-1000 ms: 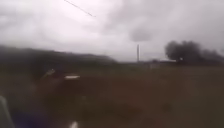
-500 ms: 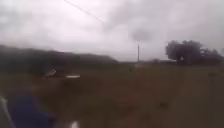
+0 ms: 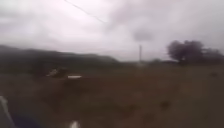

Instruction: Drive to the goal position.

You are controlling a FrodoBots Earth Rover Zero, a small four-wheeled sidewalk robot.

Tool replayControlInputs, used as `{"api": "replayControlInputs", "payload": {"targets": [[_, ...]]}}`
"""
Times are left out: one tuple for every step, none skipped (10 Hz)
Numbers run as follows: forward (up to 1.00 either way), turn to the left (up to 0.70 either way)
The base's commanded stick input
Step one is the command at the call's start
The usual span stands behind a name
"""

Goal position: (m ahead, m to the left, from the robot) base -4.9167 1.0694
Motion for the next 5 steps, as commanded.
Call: {"api": "replayControlInputs", "payload": {"targets": [[0.00, 0.70], [0.00, 0.70], [0.00, 0.70], [0.00, 0.70], [0.00, 0.70]]}}
